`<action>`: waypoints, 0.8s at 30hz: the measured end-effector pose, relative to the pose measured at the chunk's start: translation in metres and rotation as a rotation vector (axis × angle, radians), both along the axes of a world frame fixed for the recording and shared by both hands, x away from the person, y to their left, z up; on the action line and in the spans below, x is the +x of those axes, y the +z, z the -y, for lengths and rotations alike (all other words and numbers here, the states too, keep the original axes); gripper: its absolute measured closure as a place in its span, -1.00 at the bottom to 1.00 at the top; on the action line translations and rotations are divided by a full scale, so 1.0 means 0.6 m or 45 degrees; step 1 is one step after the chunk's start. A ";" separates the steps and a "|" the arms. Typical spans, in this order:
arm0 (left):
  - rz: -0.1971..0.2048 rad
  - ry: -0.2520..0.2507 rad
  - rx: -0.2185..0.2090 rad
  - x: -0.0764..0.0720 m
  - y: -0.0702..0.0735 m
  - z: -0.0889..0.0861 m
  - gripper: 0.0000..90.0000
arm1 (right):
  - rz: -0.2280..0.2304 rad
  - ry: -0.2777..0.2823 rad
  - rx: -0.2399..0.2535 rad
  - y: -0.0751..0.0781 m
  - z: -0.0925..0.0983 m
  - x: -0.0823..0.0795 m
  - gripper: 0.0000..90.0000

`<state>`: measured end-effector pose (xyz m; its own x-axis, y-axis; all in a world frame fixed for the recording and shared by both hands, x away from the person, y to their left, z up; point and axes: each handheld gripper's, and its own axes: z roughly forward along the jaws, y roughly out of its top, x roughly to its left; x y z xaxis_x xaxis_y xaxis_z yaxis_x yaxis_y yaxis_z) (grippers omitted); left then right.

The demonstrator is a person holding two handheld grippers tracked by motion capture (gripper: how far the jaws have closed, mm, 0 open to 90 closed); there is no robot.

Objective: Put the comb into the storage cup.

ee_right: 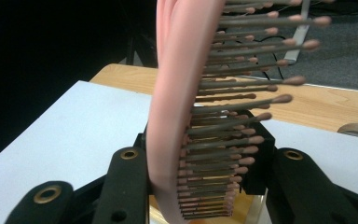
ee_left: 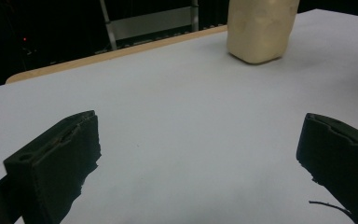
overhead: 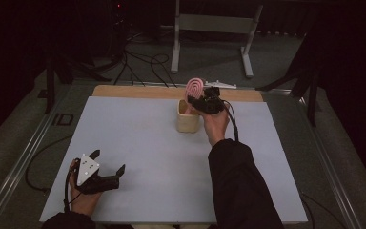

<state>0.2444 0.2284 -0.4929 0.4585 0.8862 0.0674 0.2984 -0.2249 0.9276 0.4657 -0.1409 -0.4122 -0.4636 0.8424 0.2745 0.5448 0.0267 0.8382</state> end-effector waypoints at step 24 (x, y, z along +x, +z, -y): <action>0.002 0.002 -0.003 -0.001 0.001 -0.001 -1.00 | -0.027 0.004 0.018 -0.010 -0.003 0.010 0.37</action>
<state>0.2439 0.2290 -0.4926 0.4568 0.8871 0.0655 0.2977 -0.2219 0.9285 0.4720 -0.1392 -0.4184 -0.4600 0.8370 0.2963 0.5625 0.0165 0.8266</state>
